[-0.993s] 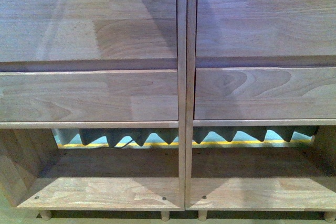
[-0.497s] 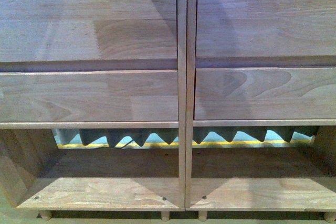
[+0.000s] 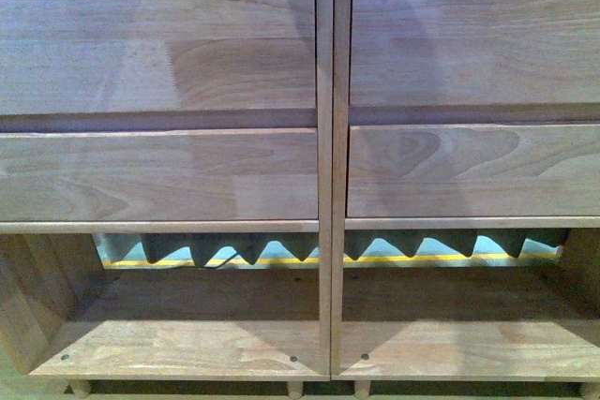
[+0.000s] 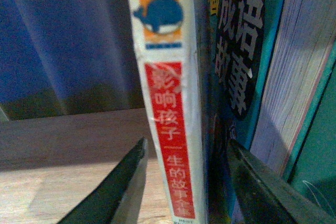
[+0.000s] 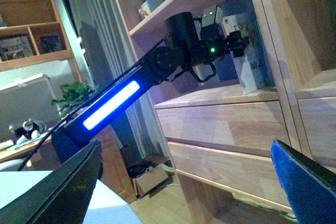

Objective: Organize books on shelf

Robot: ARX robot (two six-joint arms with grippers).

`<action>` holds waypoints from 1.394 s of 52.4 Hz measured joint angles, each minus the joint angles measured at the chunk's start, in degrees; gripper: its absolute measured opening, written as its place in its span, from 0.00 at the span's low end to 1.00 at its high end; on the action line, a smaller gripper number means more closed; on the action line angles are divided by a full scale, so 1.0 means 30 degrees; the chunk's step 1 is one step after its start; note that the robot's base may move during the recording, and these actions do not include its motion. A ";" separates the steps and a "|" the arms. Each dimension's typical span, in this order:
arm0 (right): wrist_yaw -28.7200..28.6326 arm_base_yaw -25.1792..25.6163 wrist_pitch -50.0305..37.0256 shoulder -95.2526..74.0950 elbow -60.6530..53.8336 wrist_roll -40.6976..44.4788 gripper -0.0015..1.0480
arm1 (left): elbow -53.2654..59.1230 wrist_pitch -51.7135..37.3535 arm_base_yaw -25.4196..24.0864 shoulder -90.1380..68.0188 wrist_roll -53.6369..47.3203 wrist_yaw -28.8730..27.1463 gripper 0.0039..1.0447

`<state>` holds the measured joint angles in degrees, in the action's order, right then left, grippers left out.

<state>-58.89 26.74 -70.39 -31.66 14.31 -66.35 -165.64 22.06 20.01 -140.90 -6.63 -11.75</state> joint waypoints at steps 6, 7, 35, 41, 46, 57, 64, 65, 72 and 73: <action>0.0022 -0.0153 0.0153 0.0007 0.0000 0.0015 0.93 | 0.0000 0.0000 -0.0036 -0.0007 -0.0066 0.0219 0.64; 0.0044 -0.0197 0.0204 0.0007 0.0000 0.0029 0.93 | 0.0000 0.0000 -0.0044 -0.0029 -0.0080 0.0321 0.67; 0.0277 -0.0903 0.0656 0.0233 0.0000 0.0503 0.93 | 1.1453 -0.6003 0.0029 0.4262 -0.1457 0.1566 0.94; 0.0277 -0.0991 0.0612 0.0233 0.0000 0.0503 0.93 | 1.4047 -0.7949 0.0153 0.5668 -0.1763 0.1530 0.94; 0.0284 -0.1107 0.0590 0.0233 0.0000 0.0517 0.93 | 1.6254 -0.9675 0.0240 0.7053 -0.2127 0.1348 0.94; 0.0444 -0.1217 0.0998 0.0299 0.0015 0.0692 0.93 | 2.1689 -1.2539 0.0131 1.1147 -0.1770 0.1086 0.94; 0.0532 -0.0372 0.1676 0.0466 0.0029 0.1049 0.93 | 2.6046 -1.4163 -0.0328 1.4564 -0.0838 0.2375 0.94; 0.0561 -0.0146 0.2004 0.0525 0.0029 0.1180 0.93 | 2.6869 -1.4367 -0.0437 1.5249 -0.0634 0.2601 0.94; 0.1617 0.1552 0.5829 0.1501 0.0029 0.2492 0.93 | 3.3616 -1.4732 -0.2288 2.1740 0.1122 0.5544 0.94; 0.1807 0.1596 0.6499 0.1698 0.0029 0.2798 0.93 | 3.4301 -1.4455 -0.2616 2.2513 0.1450 0.6025 0.94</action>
<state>-53.47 31.53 -50.89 -26.57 14.39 -57.95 -62.74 -21.30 12.16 -73.36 -2.28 6.33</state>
